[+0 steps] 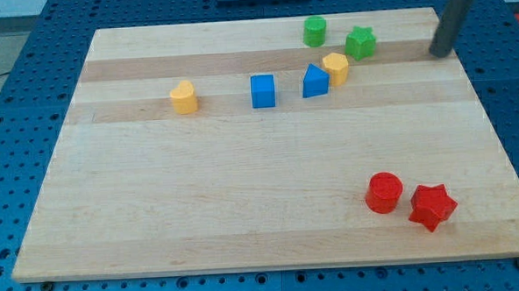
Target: Place the green circle below the green star
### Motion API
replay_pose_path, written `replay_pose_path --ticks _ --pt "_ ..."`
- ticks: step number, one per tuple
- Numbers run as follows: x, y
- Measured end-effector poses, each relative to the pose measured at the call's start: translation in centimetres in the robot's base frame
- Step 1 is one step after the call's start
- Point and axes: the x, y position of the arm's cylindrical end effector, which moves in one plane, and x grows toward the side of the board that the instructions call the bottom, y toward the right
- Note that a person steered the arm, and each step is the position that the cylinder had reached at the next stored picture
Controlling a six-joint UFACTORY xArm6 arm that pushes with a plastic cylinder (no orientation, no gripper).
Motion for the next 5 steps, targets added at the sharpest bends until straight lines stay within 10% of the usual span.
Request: replay_pose_path --ticks 2,3,5 --pt "-7.1 -9.0" --pt "-6.5 -18.0" --pt "0.4 -17.8"
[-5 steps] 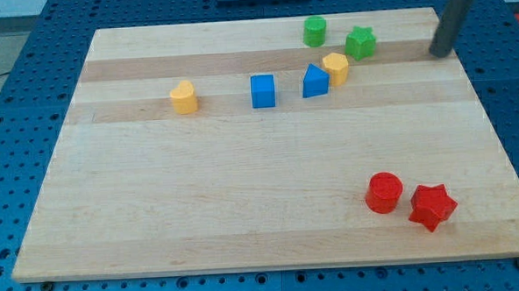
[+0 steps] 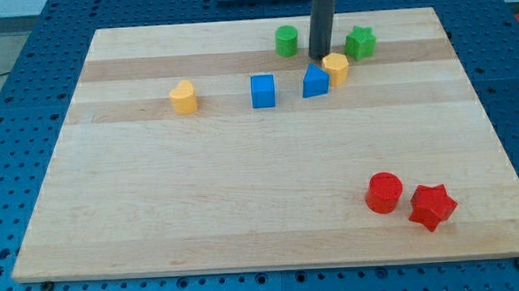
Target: Place the green circle below the green star
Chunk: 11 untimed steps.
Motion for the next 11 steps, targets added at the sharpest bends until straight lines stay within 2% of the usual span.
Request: replay_pose_path --ticks 4,5,6,8,9,10,11 --pt "0.2 1.0" --pt "2.3 1.1" --pt "5.8 -2.1" --pt "5.7 -3.3" --pt "4.0 -0.3" --pt "5.1 5.8" --pt "9.2 8.1"
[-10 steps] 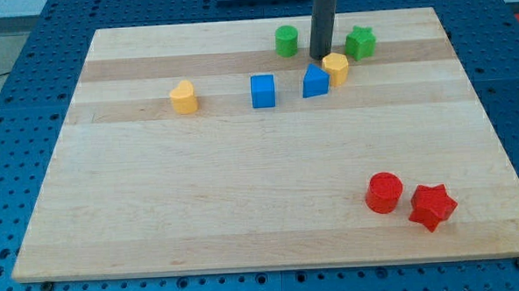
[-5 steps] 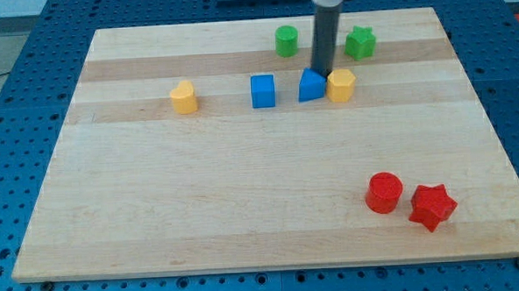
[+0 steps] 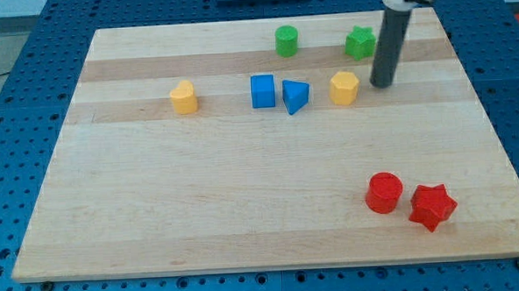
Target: Place the green circle below the green star
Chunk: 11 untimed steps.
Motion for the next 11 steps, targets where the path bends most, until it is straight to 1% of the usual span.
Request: replay_pose_path --ticks 1,2,3,4,5,6,7,8,9,10,11 --pt "0.7 -10.9" --pt "0.5 -7.8" --pt "-1.2 -3.5" --pt "-8.0 -6.7" --pt "-10.3 -11.3" --pt "-8.5 -15.7" --pt "-10.7 -20.2" --pt "-13.9 -20.2" --pt "-15.2 -17.5" --pt "-14.3 -10.4" --pt "-12.4 -6.8"
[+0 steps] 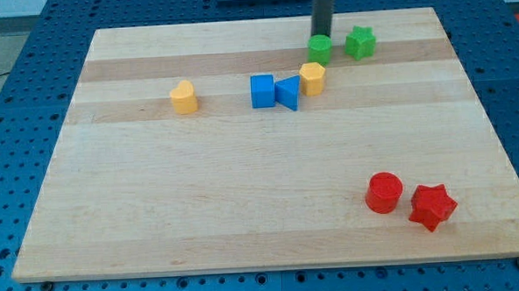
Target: Place the green circle below the green star
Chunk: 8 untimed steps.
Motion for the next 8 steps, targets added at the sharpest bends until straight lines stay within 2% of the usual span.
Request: replay_pose_path --ticks 1,3,5,6,7,8 --pt "-0.4 -6.2" --pt "4.2 -0.2" --pt "3.4 1.7" --pt "5.6 4.7" --pt "7.7 4.7" --pt "6.1 4.1"
